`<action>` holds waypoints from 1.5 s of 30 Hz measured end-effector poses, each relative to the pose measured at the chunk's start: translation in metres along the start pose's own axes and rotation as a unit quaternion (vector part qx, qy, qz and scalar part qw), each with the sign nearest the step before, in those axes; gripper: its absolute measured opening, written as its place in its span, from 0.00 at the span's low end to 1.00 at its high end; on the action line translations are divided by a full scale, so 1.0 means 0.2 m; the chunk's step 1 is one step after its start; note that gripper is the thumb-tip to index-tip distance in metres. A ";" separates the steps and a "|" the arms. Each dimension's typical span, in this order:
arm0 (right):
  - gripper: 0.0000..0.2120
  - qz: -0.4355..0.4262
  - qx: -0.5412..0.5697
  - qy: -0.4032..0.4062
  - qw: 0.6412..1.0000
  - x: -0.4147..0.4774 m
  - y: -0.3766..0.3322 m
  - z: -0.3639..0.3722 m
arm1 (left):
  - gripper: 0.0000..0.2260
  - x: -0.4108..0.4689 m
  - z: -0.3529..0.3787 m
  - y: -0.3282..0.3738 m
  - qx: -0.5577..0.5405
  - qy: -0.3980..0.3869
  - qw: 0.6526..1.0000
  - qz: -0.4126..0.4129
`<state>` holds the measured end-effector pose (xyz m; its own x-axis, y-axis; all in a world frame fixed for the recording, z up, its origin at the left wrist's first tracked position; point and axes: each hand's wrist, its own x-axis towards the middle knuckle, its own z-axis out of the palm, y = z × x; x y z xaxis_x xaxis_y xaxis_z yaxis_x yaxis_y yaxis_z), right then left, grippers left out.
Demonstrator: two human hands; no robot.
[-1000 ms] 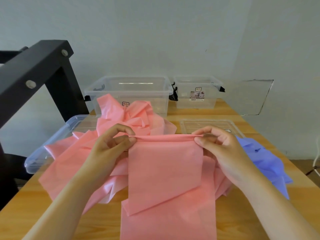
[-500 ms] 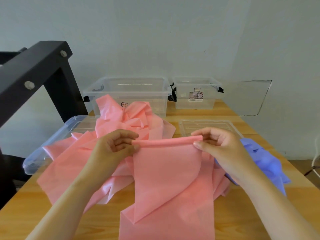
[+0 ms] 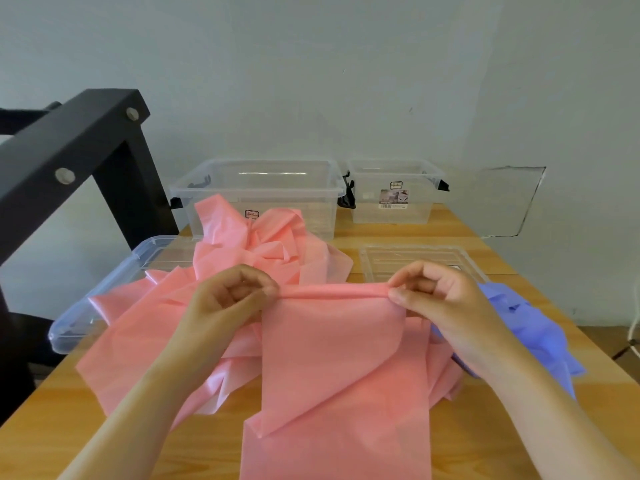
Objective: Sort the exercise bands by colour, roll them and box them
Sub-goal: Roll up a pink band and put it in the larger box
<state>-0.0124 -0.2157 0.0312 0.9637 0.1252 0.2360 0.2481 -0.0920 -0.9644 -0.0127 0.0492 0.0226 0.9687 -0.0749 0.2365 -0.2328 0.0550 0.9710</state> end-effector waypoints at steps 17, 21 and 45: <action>0.11 0.010 0.042 -0.015 0.999 -0.01 -0.02 0.02 | 0.14 0.02 -0.01 0.00 -0.083 0.012 0.996 -0.028; 0.11 0.007 -0.005 -0.001 1.000 0.00 -0.02 0.03 | 0.03 0.01 0.00 -0.01 0.020 0.038 0.999 -0.007; 0.11 0.034 -0.017 0.022 0.999 0.00 0.01 0.02 | 0.11 0.02 0.01 -0.02 0.075 0.036 0.996 0.016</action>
<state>-0.0119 -0.2120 0.0279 0.9816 0.0738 0.1762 0.1848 -0.1328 -0.9738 -0.0086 0.0473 0.0191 0.9627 -0.0045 0.2704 -0.2696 -0.0941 0.9584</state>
